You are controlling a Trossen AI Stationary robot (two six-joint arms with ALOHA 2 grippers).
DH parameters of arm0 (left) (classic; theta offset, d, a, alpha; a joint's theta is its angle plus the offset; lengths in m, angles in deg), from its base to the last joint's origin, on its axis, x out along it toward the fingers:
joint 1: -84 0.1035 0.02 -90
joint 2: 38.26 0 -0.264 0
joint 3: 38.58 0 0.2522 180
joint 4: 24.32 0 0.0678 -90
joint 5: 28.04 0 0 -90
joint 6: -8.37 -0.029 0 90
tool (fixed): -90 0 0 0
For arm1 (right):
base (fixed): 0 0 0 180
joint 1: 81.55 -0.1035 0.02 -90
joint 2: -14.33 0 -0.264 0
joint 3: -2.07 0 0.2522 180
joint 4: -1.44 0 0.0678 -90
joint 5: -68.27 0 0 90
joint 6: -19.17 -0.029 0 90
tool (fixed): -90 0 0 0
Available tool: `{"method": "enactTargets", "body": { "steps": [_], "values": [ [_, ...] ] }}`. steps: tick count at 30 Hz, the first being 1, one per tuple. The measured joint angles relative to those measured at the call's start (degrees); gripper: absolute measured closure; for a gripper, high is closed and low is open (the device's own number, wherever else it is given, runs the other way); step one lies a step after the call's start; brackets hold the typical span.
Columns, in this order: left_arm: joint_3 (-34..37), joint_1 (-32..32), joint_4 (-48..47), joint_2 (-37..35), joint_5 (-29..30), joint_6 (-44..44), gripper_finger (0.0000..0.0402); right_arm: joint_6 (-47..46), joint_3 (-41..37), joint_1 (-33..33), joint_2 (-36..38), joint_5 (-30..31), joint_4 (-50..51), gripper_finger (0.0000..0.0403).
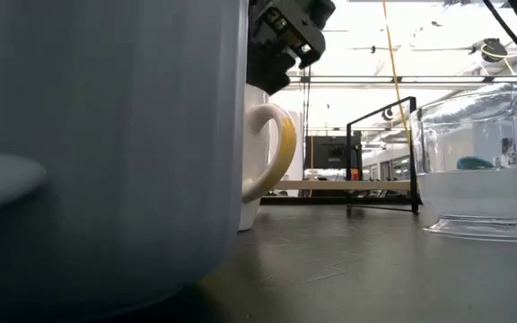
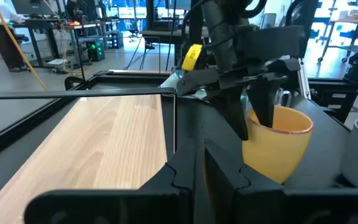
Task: Stack small to large cups/mugs on shelf
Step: Put the yellow mug on the shelf
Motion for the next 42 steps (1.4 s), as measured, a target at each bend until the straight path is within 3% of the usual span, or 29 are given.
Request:
{"method": "enactTargets", "body": {
  "steps": [10,27,42],
  "values": [
    [0.0,0.01,-0.04,-0.01,0.0,-0.07,0.0371,0.57,-3.17,0.0,0.08,-0.02,-3.34,0.0224],
    [0.0,0.01,-0.16,-0.01,0.0,-0.07,0.0371,0.57,-3.12,0.27,0.09,0.01,-6.26,0.0385],
    [-0.02,0.01,-0.28,0.01,0.0,-0.07,0.0371,-1.03,-1.46,1.79,4.06,0.5,-8.32,0.039]
  ]
}}
